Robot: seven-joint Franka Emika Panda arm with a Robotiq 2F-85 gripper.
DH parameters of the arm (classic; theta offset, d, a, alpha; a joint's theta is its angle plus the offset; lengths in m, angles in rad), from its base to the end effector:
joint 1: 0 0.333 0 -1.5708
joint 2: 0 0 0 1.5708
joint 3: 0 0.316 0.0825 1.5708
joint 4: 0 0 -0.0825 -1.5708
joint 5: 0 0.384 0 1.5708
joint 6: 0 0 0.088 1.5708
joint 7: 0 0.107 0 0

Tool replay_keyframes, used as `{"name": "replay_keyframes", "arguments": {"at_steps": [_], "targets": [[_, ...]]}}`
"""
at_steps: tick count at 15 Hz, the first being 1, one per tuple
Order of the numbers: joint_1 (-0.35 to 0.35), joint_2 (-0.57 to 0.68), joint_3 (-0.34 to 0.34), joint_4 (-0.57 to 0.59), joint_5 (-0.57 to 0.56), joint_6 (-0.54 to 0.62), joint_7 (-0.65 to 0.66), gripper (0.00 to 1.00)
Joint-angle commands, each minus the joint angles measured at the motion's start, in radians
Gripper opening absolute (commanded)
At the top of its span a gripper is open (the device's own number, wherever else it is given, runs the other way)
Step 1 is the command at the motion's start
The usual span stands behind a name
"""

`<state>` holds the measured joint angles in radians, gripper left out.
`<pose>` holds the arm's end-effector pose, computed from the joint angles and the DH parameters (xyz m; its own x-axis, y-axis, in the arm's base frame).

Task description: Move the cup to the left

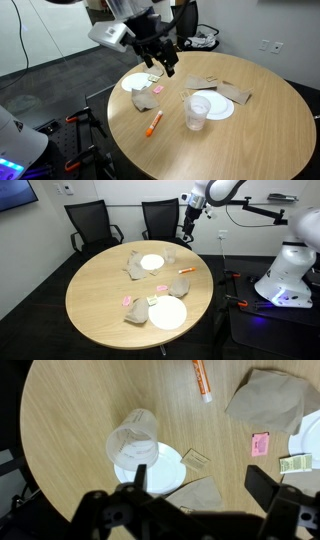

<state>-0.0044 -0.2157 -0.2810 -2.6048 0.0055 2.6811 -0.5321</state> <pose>0.4330 -0.1257 0.3545 0.9316 0.2403 0.2726 0.2248 -0.9705 0.0873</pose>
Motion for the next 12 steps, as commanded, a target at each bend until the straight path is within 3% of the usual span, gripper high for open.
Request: {"name": "replay_keyframes", "arguments": {"at_steps": [1, 12], "targets": [[-0.015, 0.115, 0.001, 0.061, 0.021, 0.041, -0.072, 1.0], [-0.121, 0.381, 0.093, 0.211, -0.016, 0.071, -0.115, 1.0]]}}
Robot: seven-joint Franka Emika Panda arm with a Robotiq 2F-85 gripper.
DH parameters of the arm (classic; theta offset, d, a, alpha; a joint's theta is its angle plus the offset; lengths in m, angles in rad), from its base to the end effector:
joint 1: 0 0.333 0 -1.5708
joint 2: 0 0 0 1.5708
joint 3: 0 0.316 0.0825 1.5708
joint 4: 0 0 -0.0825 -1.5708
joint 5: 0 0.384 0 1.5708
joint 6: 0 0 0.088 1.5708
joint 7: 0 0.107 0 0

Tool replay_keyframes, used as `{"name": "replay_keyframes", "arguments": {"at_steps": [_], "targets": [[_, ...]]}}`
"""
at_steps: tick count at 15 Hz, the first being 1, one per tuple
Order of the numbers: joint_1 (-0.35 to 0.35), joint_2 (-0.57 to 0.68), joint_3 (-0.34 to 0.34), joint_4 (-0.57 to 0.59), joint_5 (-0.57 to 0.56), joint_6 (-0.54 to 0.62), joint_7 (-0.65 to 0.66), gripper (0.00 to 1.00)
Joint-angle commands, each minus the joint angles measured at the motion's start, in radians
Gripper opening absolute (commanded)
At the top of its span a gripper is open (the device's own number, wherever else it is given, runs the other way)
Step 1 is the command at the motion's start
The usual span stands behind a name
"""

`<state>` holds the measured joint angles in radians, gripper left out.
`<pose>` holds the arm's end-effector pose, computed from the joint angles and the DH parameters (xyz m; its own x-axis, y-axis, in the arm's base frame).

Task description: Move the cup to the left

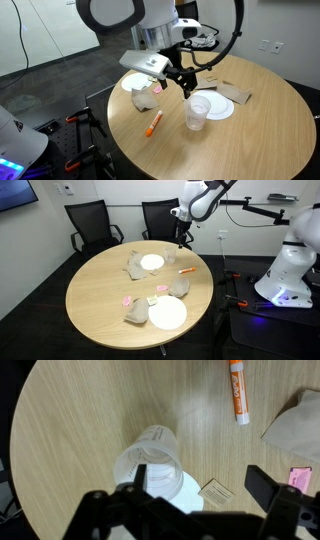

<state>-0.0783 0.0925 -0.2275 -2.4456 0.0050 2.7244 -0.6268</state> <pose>0.4800 -0.1523 0.2830 0.9370 0.3194 0.1414 0.3032 -0.9447 0.1246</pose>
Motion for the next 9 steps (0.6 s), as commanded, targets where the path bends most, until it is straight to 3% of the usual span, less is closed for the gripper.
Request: {"name": "replay_keyframes", "arguments": {"at_steps": [1, 9], "targets": [[-0.058, 0.092, 0.052, 0.064, -0.017, 0.031, -0.021, 1.0], [-0.106, 0.215, 0.127, 0.145, -0.07, 0.066, -0.01, 1.0]]}}
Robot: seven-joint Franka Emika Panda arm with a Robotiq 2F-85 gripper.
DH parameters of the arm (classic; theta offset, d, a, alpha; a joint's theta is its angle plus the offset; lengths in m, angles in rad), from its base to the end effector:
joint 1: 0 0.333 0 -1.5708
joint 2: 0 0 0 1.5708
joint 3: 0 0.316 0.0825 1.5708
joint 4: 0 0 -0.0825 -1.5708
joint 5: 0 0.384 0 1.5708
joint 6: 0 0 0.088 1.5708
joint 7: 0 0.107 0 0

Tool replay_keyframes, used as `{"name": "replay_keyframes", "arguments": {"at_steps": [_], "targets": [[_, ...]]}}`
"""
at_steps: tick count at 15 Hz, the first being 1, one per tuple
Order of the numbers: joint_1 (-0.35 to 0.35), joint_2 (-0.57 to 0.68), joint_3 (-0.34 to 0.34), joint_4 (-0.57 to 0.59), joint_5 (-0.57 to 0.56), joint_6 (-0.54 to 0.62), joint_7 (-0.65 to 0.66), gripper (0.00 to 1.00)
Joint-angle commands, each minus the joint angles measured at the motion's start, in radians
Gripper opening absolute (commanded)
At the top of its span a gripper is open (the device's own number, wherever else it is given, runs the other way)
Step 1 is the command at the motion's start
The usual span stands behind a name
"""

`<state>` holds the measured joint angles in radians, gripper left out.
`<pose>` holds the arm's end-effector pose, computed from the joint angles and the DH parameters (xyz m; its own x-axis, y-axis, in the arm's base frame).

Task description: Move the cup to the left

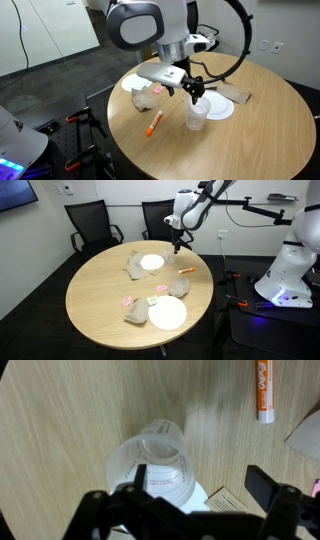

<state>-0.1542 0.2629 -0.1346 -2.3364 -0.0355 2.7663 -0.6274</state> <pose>0.5134 -0.1518 0.2407 0.9216 0.3740 0.1039 0.3586 -0.9228 0.1411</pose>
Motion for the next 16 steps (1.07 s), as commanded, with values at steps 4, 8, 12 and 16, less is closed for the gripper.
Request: {"name": "replay_keyframes", "arguments": {"at_steps": [4, 8, 12, 16], "targets": [[-0.036, 0.095, 0.055, 0.062, -0.059, 0.024, 0.0, 1.0], [-0.047, 0.137, 0.065, 0.087, -0.071, 0.02, 0.005, 1.0], [-0.059, 0.163, 0.072, 0.104, -0.073, 0.015, 0.008, 0.58], [-0.068, 0.176, 0.077, 0.118, -0.072, 0.012, 0.009, 0.29]]}}
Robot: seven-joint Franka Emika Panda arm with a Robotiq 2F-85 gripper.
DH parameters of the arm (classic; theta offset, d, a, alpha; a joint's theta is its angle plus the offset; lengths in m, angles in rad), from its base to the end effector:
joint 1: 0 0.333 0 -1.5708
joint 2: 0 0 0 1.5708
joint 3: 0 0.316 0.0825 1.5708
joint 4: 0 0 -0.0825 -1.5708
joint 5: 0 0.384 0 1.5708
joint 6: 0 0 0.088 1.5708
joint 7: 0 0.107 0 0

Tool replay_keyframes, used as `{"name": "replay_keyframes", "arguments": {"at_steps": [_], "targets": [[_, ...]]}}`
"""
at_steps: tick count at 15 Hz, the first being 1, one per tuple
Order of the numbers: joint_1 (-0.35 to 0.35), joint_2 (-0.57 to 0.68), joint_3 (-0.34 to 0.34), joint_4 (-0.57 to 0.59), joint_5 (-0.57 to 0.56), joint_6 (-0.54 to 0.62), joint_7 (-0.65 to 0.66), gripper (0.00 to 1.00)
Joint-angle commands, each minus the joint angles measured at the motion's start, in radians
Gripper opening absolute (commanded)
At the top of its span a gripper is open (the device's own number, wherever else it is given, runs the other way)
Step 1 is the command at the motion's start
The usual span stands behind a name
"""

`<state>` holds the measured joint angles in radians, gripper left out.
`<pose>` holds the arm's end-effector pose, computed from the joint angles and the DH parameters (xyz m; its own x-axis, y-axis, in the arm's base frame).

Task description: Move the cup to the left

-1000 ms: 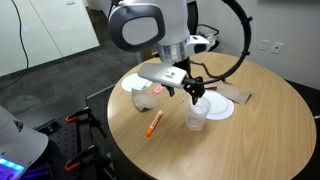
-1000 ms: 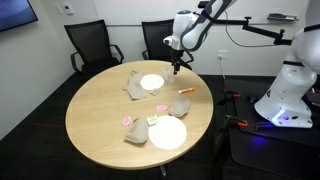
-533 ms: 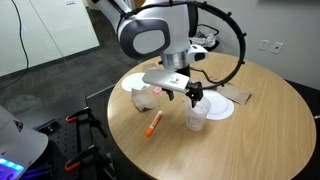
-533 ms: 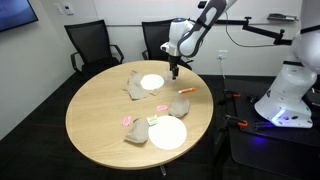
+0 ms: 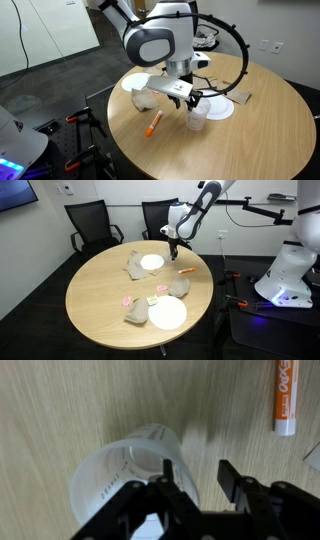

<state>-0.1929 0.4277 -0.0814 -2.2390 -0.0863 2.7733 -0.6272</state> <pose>0.5341 -0.1473 0.1861 0.9026 0.4286 0.0407 0.4215 -0.8989 0.1198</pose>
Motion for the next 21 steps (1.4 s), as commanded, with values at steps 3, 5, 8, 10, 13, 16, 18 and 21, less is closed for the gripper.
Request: {"name": "replay_keyframes", "arguments": {"at_steps": [3, 5, 8, 10, 13, 16, 18, 21], "targets": [[-0.036, 0.012, 0.03, 0.026, -0.02, 0.003, 0.009, 0.05], [-0.039, 0.011, 0.034, 0.029, -0.019, 0.002, 0.009, 0.0], [-0.041, 0.011, 0.036, 0.034, -0.018, 0.003, 0.014, 0.01], [-0.035, -0.012, 0.033, 0.017, -0.014, 0.004, 0.037, 0.01], [-0.028, -0.065, 0.034, -0.013, -0.002, -0.009, 0.07, 0.01], [-0.018, -0.138, 0.04, -0.053, 0.001, -0.018, 0.119, 0.01], [-0.014, -0.197, 0.056, -0.087, 0.008, -0.023, 0.137, 0.01], [0.011, -0.278, 0.07, -0.132, 0.015, -0.028, 0.168, 0.01]]}}
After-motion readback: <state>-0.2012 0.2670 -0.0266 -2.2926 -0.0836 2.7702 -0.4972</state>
